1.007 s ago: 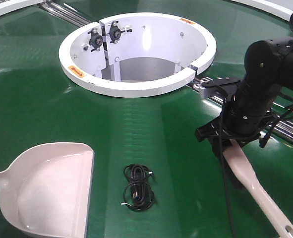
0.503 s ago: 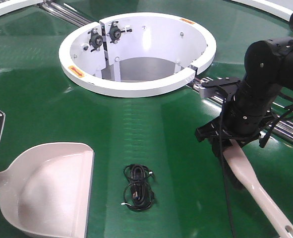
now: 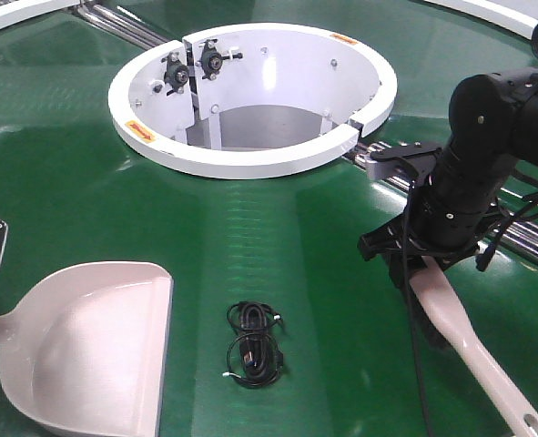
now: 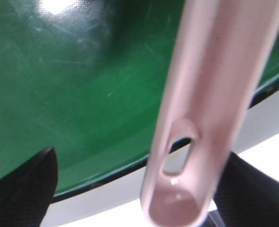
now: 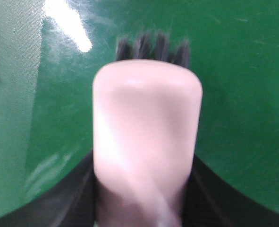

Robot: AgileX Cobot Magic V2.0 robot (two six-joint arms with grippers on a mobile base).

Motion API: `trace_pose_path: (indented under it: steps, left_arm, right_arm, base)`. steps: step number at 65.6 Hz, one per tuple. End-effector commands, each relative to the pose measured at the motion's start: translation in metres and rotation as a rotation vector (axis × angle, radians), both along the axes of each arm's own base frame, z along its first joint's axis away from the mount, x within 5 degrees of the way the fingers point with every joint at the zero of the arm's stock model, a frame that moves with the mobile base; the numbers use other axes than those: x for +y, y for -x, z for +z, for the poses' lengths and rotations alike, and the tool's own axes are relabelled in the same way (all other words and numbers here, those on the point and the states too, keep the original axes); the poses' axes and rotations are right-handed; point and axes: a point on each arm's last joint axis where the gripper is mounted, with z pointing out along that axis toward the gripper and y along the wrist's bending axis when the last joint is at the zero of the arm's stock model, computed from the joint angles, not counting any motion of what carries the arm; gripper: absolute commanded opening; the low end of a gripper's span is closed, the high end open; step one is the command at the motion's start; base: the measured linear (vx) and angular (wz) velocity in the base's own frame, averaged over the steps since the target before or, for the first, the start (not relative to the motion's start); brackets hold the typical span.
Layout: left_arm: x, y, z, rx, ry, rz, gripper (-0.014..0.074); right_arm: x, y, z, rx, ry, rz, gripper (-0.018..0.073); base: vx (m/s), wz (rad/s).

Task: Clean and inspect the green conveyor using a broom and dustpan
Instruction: 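Grasp the cream dustpan handle with the left gripper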

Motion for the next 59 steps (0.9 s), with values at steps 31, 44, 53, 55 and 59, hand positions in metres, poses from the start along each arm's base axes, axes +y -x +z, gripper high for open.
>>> trace_pose_path:
  steps: [31, 44, 53, 55, 59]
  left_arm:
    - [0.001, -0.001, 0.009, -0.006, -0.006, 0.007, 0.0230]
    - [-0.001, -0.001, 0.008, -0.006, 0.016, 0.015, -0.0026]
    - [-0.008, 0.001, 0.014, -0.026, 0.010, -0.009, -0.0025]
    - [-0.010, 0.001, 0.017, -0.033, 0.011, -0.014, -0.0025]
    - [-0.013, 0.002, 0.019, -0.041, 0.011, -0.026, -0.0025]
  right_arm:
    - [-0.005, 0.009, 0.023, -0.021, 0.001, 0.002, -0.0002]
    - [-0.005, 0.009, 0.023, -0.021, 0.001, 0.002, -0.0002]
    - [-0.005, 0.009, 0.023, -0.021, 0.001, 0.002, -0.0002]
    - [-0.005, 0.009, 0.023, -0.021, 0.001, 0.002, -0.0002]
    - [-0.005, 0.009, 0.023, -0.021, 0.001, 0.002, -0.0002]
  base:
    - [0.00, 0.00]
    - [0.00, 0.00]
    - [0.00, 0.00]
    - [0.00, 0.00]
    - [0.00, 0.00]
